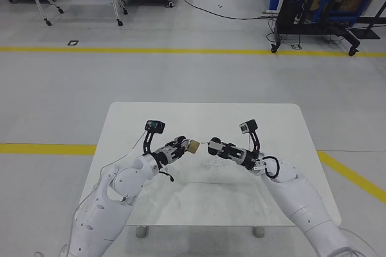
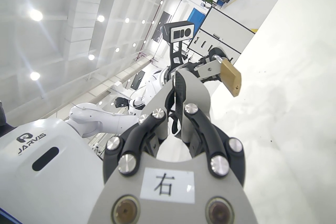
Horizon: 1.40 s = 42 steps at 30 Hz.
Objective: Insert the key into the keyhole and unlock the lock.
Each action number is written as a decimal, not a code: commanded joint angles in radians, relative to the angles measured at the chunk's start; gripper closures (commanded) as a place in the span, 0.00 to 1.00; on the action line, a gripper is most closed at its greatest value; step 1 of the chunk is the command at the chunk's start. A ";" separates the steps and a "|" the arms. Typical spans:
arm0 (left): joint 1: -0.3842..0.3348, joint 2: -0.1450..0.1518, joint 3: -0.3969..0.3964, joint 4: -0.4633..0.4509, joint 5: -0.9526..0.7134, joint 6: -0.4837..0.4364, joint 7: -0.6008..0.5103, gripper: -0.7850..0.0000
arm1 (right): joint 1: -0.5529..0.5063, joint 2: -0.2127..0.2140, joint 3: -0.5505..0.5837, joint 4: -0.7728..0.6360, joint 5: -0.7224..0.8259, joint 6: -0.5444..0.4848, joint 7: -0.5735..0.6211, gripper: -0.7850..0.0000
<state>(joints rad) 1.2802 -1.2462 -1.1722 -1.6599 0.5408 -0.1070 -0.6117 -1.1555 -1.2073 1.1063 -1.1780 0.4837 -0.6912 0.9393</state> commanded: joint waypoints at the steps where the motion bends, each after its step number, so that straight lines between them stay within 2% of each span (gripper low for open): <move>1: 0.000 0.000 0.000 0.001 0.001 -0.001 0.001 1.00 | 0.000 0.000 0.000 0.000 0.000 0.000 0.001 1.00; 8: 0.007 -0.001 0.000 0.004 -0.025 -0.002 0.010 1.00 | -0.006 0.000 0.001 -0.005 -0.003 0.009 -0.019 1.00; 13: 0.005 -0.018 -0.014 0.140 -0.411 -0.081 0.004 1.00 | -0.005 -0.014 -0.009 0.021 0.008 -0.010 -0.143 1.00; 18: -0.062 -0.036 0.029 0.299 -0.705 -0.103 -0.154 1.00 | 0.014 -0.030 -0.028 0.084 0.058 -0.057 -0.186 1.00; 22: -0.121 -0.050 0.063 0.399 -0.842 -0.121 -0.240 1.00 | 0.033 -0.043 -0.057 0.127 0.054 -0.075 -0.191 1.00; 28: -0.165 -0.061 0.091 0.475 -0.894 -0.145 -0.275 1.00 | 0.046 -0.057 -0.085 0.158 0.089 -0.103 -0.159 1.00; 31: -0.181 -0.063 0.093 0.499 -0.908 -0.120 -0.262 1.00 | 0.045 -0.060 -0.088 0.152 0.126 -0.115 -0.112 1.00; 35: -0.198 -0.064 0.086 0.499 -0.932 -0.088 -0.247 1.00 | 0.046 -0.055 -0.085 0.146 0.178 -0.099 0.008 1.00; 42: -0.206 -0.060 0.071 0.498 -0.936 -0.073 -0.249 1.00 | 0.035 -0.051 -0.052 0.139 0.246 -0.104 0.036 1.00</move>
<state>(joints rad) 1.0742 -1.3061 -1.1016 -1.1621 -0.3951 -0.1791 -0.8612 -1.1201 -1.2581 1.0540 -1.0380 0.7309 -0.7945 0.9748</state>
